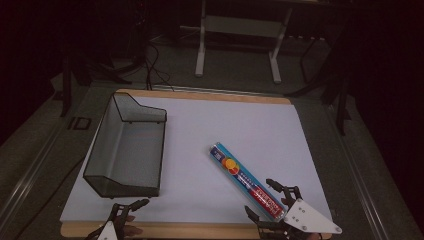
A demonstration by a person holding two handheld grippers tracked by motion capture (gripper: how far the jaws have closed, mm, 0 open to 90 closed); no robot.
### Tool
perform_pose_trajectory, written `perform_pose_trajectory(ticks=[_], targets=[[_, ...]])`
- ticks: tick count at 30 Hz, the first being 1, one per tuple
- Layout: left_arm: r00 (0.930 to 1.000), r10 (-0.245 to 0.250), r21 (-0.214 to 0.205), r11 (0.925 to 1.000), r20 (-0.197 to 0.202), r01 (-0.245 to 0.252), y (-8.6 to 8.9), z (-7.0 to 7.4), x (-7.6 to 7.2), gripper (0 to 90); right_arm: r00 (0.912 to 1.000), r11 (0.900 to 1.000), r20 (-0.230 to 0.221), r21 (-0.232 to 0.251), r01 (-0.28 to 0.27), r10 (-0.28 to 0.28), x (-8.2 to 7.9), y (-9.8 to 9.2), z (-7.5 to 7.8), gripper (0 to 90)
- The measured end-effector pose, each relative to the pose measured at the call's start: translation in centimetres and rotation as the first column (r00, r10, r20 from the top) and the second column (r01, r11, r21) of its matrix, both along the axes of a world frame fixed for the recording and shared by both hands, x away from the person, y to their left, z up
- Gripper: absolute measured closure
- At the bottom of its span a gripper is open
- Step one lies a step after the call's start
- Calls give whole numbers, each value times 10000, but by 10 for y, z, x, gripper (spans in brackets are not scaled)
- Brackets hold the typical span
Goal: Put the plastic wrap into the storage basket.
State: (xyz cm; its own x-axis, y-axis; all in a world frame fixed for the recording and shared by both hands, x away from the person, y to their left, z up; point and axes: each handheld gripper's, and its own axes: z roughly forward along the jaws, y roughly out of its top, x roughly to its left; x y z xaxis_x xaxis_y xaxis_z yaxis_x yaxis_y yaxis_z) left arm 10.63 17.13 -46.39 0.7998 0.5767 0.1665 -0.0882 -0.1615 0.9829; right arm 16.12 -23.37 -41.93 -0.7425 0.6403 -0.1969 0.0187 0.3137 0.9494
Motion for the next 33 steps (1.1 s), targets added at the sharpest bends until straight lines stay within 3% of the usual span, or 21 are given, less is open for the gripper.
perform_pose_trajectory(ticks=[5,7,10,19,33], targets=[[10000,12,-50,10000,-65,-12,1,0,1,8,9991,9994,-426,343,63,-48,10,1,11,103],[9999,55,-53,10000,-101,-55,1,0,1,8,9986,9994,-460,186,286,-277,14,3,14,102],[9999,65,-46,10000,-97,-65,1,0,1,8,9988,9999,-489,116,89,-83,20,4,17,93],[9999,11,-69,10000,-154,-13,0,0,1,8,9965,9992,-785,-303,250,-273,43,8,25,98],[9999,-3,0,10000,-158,3,0,-1,1,8,9878,9946,-1460,-959,399,-537,70,16,16,125]])
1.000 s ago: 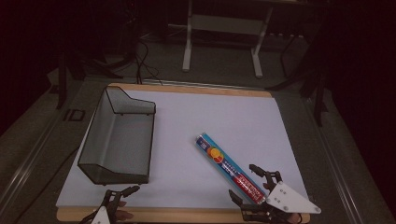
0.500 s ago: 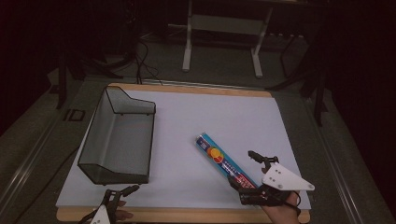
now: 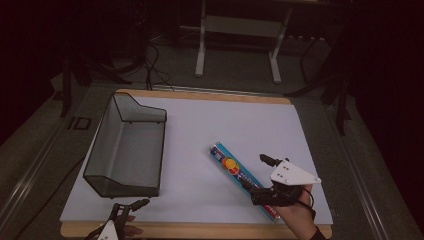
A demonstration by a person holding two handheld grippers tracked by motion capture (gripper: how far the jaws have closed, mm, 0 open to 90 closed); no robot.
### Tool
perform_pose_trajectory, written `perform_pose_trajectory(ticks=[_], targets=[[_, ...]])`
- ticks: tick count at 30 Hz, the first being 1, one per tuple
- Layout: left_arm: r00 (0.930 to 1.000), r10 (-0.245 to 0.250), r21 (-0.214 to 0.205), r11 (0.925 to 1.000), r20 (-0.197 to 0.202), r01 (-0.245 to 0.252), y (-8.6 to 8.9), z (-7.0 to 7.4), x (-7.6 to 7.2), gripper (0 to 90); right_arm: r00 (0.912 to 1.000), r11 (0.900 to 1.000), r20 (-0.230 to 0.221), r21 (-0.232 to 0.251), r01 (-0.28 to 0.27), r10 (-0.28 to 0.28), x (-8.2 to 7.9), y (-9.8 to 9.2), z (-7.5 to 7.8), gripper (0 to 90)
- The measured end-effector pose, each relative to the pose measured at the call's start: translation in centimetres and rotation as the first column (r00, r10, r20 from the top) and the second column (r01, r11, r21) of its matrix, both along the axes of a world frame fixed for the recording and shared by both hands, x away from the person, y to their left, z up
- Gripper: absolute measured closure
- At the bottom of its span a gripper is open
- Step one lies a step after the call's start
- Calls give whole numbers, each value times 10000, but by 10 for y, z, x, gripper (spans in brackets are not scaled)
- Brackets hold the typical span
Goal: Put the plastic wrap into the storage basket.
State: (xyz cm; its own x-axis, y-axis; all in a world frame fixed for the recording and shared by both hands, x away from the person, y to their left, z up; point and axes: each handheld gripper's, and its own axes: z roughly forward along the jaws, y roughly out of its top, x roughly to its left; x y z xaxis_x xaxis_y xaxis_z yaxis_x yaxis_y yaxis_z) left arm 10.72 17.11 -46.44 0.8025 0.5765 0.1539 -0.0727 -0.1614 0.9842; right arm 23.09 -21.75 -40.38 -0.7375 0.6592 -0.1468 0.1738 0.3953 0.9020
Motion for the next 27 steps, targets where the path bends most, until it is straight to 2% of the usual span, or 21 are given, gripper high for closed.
perform_pose_trajectory(ticks=[1,4,6,8,9,10,15,19,22,23,25,27], targets=[[10000,12,13,10000,9,-12,0,0,0,8,9995,10000,-301,-51,6,-7,6,0,-3,128],[10000,10,25,10000,8,-10,0,0,0,8,9984,9994,-555,-345,54,-73,13,1,-9,136],[10000,-3,35,10000,-5,3,0,0,0,8,9966,9991,-815,-410,61,-94,18,2,-13,146],[10000,-6,46,10000,0,6,0,0,0,8,9961,9990,-877,-450,75,-114,20,2,-16,146],[10000,-6,57,10000,0,6,0,0,0,8,9951,9985,-981,-549,60,-114,23,2,-18,146],[10000,2,71,10000,2,-2,0,0,0,8,9927,9963,-1190,-850,89,-190,27,4,-23,146],[10000,3,51,10000,-20,-3,0,0,0,8,9855,9923,-1655,-1227,174,-377,38,7,-35,157],[10000,-21,58,10000,-9,21,0,0,0,8,9728,9888,-2273,-1487,108,-448,51,7,-49,157],[10000,2,79,10000,3,-2,0,0,0,8,9628,9819,-2659,-1896,-37,-477,58,9,-59,158],[10000,5,77,10000,9,-5,0,0,0,8,9626,9798,-2655,-1999,1,-543,60,9,-62,159],[10000,2,97,10000,13,-2,0,0,0,8,9537,9779,-2948,-2090,-31,-600,64,10,-67,176],[10000,-11,100,9999,12,11,0,0,0,8,9511,9760,-3022,-2175,-40,-634,67,11,-69,175]])
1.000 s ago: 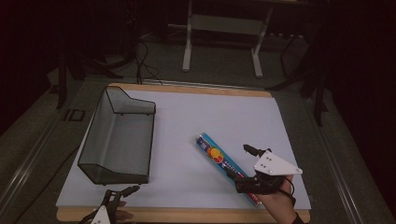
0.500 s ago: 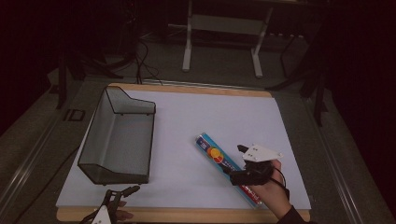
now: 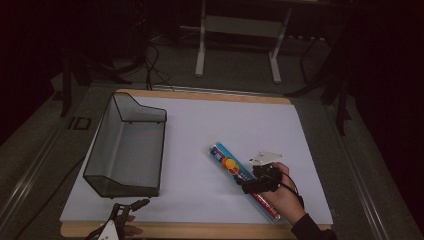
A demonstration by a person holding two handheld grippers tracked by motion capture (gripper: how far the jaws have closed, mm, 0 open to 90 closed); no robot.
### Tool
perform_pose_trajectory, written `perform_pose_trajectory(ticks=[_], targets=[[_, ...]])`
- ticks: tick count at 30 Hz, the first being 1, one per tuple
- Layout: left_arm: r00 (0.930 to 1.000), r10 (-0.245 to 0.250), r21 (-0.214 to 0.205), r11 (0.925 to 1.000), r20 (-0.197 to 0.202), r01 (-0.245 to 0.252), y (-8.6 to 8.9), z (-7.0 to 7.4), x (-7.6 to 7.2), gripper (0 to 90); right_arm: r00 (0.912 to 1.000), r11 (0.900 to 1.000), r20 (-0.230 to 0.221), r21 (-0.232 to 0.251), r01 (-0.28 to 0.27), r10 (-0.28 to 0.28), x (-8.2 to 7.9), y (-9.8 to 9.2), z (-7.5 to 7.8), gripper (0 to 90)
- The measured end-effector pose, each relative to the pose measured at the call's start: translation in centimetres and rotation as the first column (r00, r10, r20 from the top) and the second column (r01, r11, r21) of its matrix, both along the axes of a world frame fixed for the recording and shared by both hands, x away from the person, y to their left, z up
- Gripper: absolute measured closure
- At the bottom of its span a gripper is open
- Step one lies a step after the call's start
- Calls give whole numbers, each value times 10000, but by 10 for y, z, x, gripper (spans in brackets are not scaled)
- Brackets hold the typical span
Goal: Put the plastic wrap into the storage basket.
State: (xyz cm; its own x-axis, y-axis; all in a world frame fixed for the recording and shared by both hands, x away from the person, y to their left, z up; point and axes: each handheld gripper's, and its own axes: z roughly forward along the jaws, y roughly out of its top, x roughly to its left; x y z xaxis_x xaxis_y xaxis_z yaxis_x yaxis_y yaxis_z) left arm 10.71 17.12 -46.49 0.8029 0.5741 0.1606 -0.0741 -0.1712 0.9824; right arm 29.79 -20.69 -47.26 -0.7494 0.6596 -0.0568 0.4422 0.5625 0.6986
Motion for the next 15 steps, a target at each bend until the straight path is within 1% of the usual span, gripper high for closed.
perform_pose_trajectory(ticks=[2,4,5,6,8,9,10,11,12,13,14,15], targets=[[10000,4,18,10000,-3,-4,0,0,0,8,9996,9996,-269,-278,97,-105,6,3,-6,176],[10000,-8,-1,10000,-5,8,0,0,0,8,9992,9987,-385,-493,108,-127,9,5,-8,175],[10000,-8,-1,10000,-5,8,0,0,0,8,9992,9987,-385,-493,108,-127,9,5,-8,175],[10000,-12,13,10000,-12,12,0,0,0,8,9983,9983,-560,-575,110,-142,10,6,-9,175],[10000,-15,16,10000,-12,15,0,0,0,8,9937,9958,-1083,-887,207,-303,16,8,-13,175],[10000,-10,25,10000,0,10,0,0,0,8,9928,9943,-1121,-1014,319,-433,17,9,-15,175],[10000,-23,16,10000,-7,23,0,0,0,8,9903,9929,-1317,-1150,288,-440,19,10,-16,175],[10000,-23,16,10000,-7,23,0,0,0,8,9903,9929,-1317,-1150,288,-440,19,10,-16,175],[10000,-23,16,10000,-7,23,0,0,0,8,9875,9899,-1477,-1378,341,-546,21,12,-18,176],[10000,-28,51,10000,-24,28,0,0,0,8,9789,9855,-1925,-1656,361,-682,24,14,-21,187],[10000,-28,42,10000,-33,29,-1,0,0,8,9756,9829,-2045,-1788,435,-804,26,15,-22,185],[10000,-36,62,10000,-30,36,-1,0,0,8,9691,9801,-2304,-1942,423,-875,28,17,-24,184]])
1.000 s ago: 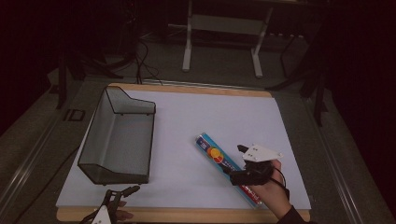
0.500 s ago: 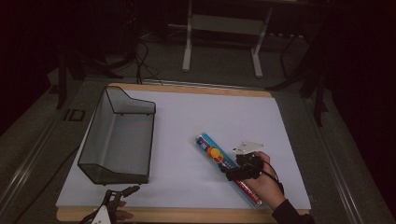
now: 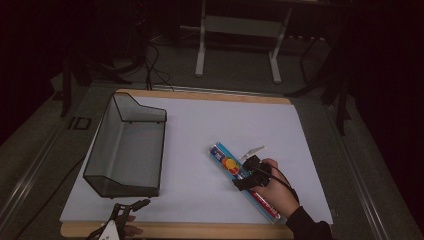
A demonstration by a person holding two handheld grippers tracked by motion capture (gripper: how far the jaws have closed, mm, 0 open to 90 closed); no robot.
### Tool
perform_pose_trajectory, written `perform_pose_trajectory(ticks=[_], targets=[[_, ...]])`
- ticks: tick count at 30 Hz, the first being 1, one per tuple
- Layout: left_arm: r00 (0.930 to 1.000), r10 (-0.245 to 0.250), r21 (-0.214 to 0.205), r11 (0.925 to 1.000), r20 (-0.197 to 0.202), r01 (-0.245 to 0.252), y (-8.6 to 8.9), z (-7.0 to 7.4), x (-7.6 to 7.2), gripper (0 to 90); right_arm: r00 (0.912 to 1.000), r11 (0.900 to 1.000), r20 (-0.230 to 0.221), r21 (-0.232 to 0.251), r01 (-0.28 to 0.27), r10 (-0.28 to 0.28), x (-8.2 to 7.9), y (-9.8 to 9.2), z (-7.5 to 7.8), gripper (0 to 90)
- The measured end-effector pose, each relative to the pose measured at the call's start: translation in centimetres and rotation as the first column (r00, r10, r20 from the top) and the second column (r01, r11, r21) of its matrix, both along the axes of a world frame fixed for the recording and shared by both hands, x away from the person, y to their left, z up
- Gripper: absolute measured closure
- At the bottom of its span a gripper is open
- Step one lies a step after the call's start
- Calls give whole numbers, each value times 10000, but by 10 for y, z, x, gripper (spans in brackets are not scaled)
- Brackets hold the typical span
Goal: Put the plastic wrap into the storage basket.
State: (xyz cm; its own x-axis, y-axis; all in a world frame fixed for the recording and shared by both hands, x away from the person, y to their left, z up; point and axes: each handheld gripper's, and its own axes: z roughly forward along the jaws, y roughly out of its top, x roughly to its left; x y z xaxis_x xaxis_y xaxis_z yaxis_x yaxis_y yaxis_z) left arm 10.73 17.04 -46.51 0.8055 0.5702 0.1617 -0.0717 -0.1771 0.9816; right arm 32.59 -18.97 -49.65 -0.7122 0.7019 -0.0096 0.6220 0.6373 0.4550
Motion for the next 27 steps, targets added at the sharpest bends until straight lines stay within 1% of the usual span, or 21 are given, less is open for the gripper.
perform_pose_trajectory(ticks=[2,4,6,8,9,11,12,13,14,15,17,18,19,20,21,22,23,24,25,26,27], targets=[[10000,-4,-24,10000,38,4,0,0,0,8,9998,9997,-155,-212,100,-104,2,3,-1,184],[10000,-7,-27,10000,36,7,0,0,-1,8,9996,9984,-271,-561,99,-115,2,7,-1,196],[10000,6,-20,10000,22,-6,0,0,0,8,9985,9971,-530,-750,97,-137,3,10,-1,236],[10000,-8,-59,10000,32,8,0,0,0,8,9967,9929,-794,-1183,100,-195,5,13,-1,236],[10000,-7,-47,10000,31,8,0,0,0,8,9954,9914,-921,-1303,147,-268,6,14,-1,237],[10000,-15,-20,10000,32,15,0,0,0,8,9916,9867,-1248,-1621,141,-347,9,17,-1,242],[10000,-20,-19,10000,32,20,0,0,0,8,9887,9857,-1446,-1681,147,-394,10,18,-1,256],[10000,-12,-7,10000,36,12,0,0,0,8,9845,9825,-1684,-1854,178,-496,12,20,-1,253],[10000,-15,1,10000,38,15,0,0,0,8,9832,9805,-1764,-1962,124,-477,13,21,-2,254],[10000,-9,4,10000,41,9,0,0,0,8,9786,9769,-1975,-2131,156,-587,14,24,-2,254],[10000,-4,1,10000,33,4,0,0,0,8,9742,9724,-2177,-2334,68,-591,17,27,-3,265],[10000,4,15,10000,37,-4,0,0,0,8,9714,9679,-2305,-2512,-22,-576,18,29,-5,265],[10000,7,23,10000,48,-7,-1,0,-1,8,9707,9660,-2331,-2584,-31,-592,19,31,-6,280],[10000,0,31,10000,50,0,-1,0,-1,8,9680,9653,-2447,-2611,-111,-550,20,32,-7,297],[10000,2,26,10000,49,-2,-1,0,-1,8,9686,9611,-2430,-2758,-168,-528,19,35,-8,296],[10000,2,31,10000,50,-2,-1,0,-1,8,9681,9594,-2440,-2818,-140,-575,19,36,-8,296],[10000,2,58,10000,39,-2,-1,0,-1,8,9682,9590,-2455,-2825,-238,-483,19,36,-9,296],[10000,-1,89,10000,20,1,-1,-1,0,8,9674,9602,-2506,-2771,-344,-376,20,35,-9,296],[10000,-6,109,9999,28,6,-1,-1,0,8,9637,9633,-2639,-2664,-319,-411,21,33,-9,296],[10000,-7,115,9999,39,7,-2,-1,-1,8,9623,9649,-2693,-2605,-340,-388,22,32,-9,298],[10000,-7,112,9999,44,6,-2,-1,-1,8,9629,9644,-2669,-2625,-331,-396,22,32,-9,303]])
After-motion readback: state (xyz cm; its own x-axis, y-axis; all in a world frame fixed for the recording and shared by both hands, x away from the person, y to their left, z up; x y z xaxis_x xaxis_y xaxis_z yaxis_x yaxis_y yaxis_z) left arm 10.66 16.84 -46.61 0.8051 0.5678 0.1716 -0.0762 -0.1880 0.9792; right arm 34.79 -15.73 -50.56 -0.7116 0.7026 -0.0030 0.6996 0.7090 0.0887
